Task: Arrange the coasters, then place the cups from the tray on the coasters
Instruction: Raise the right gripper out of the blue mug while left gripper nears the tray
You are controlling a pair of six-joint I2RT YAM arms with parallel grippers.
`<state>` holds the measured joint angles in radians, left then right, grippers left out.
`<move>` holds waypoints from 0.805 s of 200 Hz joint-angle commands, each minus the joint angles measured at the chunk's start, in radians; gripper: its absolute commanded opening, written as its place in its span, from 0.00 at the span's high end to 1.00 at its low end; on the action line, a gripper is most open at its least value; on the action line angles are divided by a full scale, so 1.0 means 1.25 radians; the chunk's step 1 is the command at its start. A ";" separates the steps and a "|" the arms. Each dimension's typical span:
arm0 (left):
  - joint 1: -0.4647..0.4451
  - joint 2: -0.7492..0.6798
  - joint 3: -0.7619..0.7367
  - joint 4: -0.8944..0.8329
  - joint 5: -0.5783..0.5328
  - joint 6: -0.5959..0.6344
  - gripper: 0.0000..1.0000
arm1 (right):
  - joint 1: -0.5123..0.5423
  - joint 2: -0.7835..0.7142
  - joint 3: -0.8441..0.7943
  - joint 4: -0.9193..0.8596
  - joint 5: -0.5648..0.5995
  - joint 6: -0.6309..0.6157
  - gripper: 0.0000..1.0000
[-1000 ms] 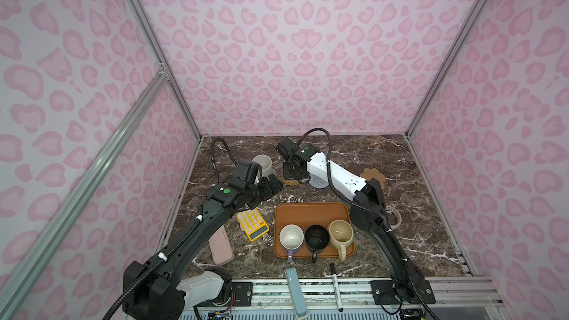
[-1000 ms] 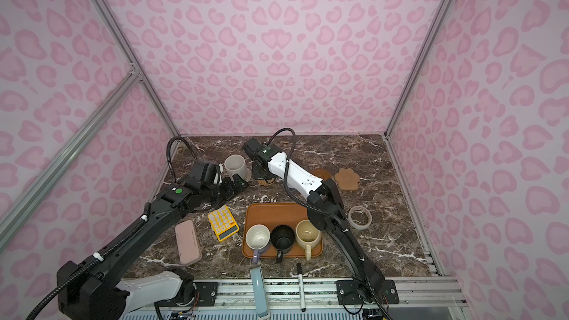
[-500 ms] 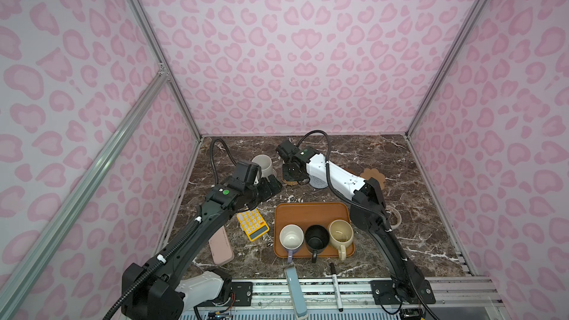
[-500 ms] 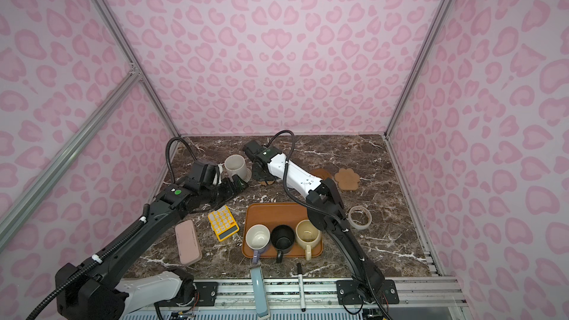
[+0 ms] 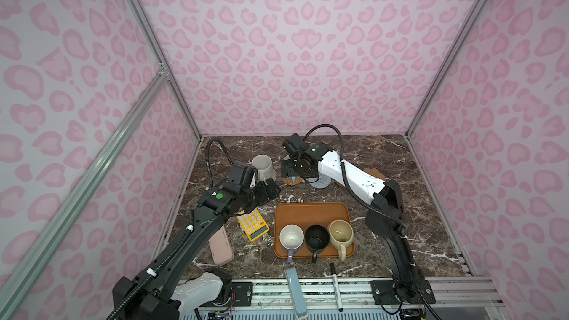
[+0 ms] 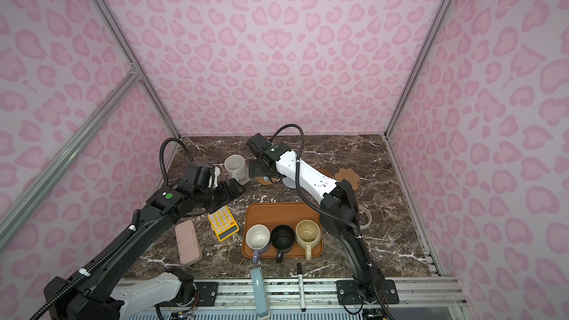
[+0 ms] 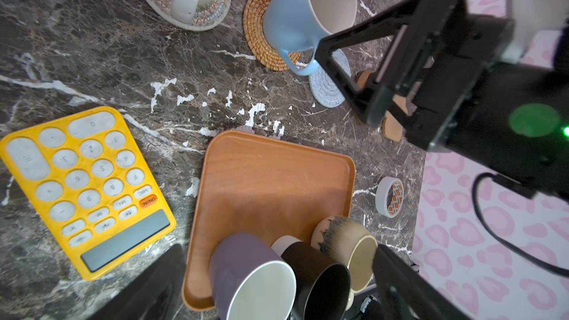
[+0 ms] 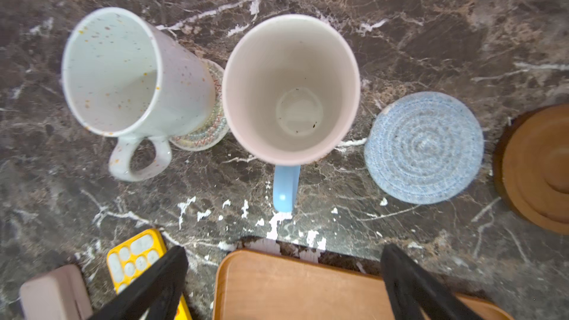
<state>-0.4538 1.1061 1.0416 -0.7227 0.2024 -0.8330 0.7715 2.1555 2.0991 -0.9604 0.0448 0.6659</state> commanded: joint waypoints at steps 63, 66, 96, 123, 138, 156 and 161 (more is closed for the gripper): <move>-0.175 -0.051 -0.034 -0.094 -0.059 -0.046 0.02 | -0.031 -0.356 -0.337 0.130 -0.061 -0.124 0.02; -0.181 -0.053 -0.038 -0.093 -0.060 -0.051 0.01 | -0.031 -0.370 -0.355 0.136 -0.067 -0.129 0.02; -0.245 -0.046 -0.060 -0.093 -0.075 -0.087 0.03 | -0.042 -0.502 -0.506 0.170 -0.132 -0.156 0.02; -0.306 -0.041 -0.073 -0.097 -0.115 -0.131 0.08 | -0.042 -0.613 -0.630 0.196 -0.180 -0.163 0.02; -0.347 -0.029 -0.081 -0.098 -0.141 -0.156 0.12 | -0.042 -0.671 -0.689 0.204 -0.208 -0.163 0.02; -0.408 -0.002 -0.074 -0.113 -0.185 -0.177 0.15 | -0.040 -0.728 -0.744 0.204 -0.238 -0.164 0.02; -0.422 0.007 -0.072 -0.118 -0.197 -0.183 0.16 | -0.040 -0.742 -0.758 0.205 -0.243 -0.165 0.02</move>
<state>-0.9142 1.0813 0.9463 -0.8391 0.0498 -0.9977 0.7197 1.2892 1.2171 -0.7372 -0.1913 0.4767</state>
